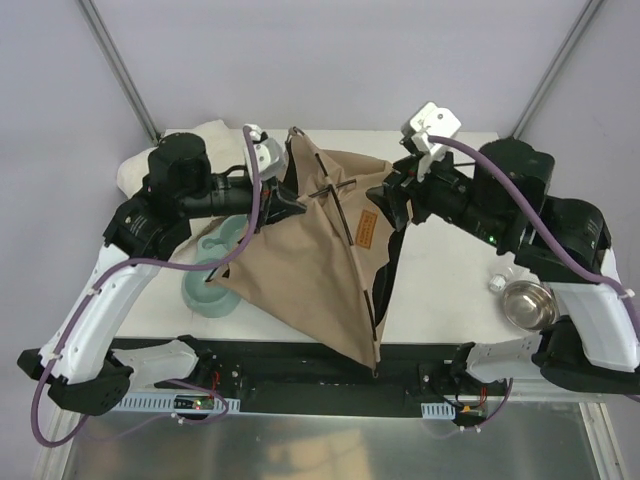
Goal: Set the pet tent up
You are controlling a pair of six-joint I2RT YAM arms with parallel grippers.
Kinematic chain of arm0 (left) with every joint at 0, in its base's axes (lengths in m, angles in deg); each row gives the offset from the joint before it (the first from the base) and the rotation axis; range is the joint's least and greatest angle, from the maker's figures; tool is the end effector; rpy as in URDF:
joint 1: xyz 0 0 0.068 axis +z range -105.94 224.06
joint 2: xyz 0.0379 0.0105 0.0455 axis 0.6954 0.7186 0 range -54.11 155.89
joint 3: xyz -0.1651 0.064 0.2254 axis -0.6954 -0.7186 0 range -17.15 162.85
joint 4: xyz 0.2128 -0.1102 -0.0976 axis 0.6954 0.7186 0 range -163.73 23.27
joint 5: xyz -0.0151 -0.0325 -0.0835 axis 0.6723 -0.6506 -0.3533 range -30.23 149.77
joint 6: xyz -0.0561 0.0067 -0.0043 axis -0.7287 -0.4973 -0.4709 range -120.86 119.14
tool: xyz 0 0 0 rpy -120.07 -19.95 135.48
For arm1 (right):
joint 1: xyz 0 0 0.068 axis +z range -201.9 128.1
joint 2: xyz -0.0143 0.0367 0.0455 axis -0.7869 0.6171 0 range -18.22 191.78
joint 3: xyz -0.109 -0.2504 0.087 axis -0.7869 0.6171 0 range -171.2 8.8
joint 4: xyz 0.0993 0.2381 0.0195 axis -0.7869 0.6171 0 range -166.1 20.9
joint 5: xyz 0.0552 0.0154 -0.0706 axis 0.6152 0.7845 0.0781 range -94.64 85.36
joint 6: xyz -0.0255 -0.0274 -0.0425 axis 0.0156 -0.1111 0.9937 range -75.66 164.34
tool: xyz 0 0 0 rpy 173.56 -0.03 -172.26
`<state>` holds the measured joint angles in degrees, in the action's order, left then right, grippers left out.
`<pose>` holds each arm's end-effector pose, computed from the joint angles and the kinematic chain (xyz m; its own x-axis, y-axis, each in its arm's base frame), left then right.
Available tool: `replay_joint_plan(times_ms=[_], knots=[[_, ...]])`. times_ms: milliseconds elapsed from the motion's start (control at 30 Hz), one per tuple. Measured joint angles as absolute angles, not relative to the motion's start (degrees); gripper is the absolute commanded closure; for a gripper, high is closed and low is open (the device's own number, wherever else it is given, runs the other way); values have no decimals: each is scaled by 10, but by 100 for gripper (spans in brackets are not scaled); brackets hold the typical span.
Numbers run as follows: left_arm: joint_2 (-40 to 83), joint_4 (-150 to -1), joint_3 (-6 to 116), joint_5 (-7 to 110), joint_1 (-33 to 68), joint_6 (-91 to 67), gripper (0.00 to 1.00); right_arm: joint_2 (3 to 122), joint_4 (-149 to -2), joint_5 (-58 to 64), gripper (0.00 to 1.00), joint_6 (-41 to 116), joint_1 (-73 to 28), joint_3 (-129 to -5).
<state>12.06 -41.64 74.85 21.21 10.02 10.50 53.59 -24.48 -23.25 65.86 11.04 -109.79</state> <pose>0.1548 -0.1344 0.5160 0.0987 0.1191 -0.9880 0.9503 0.2832 0.1291 0.0870 0.1424 0.5859 0.2207 -0.3320 -0.9171 -0.6645 0.6370 -0.3906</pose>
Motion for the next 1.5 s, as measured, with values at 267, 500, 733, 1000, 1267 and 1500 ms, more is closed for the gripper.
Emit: replay_joint_plan(times_ms=[267, 500, 733, 1000, 1267, 1500], knots=[[34, -379, 695, 184, 100, 110, 100, 629, -104, -77, 33, 717, 29, -1215], [5, -361, 682, 178, 100, 107, 100, 674, -29, 59, 42, 745, -9, -1218], [2, -339, 672, 170, 100, 107, 100, 705, 1, 146, 90, 763, -40, -1226], [1, -337, 672, 177, 107, 119, 100, 712, 40, 218, 100, 797, -51, -1228], [0, -342, 673, 198, 107, 109, 21, 719, 31, 199, 100, 799, -56, -1224], [-4, -351, 680, 310, 107, 92, 13, 718, -42, 113, 100, 789, -73, -1160]])
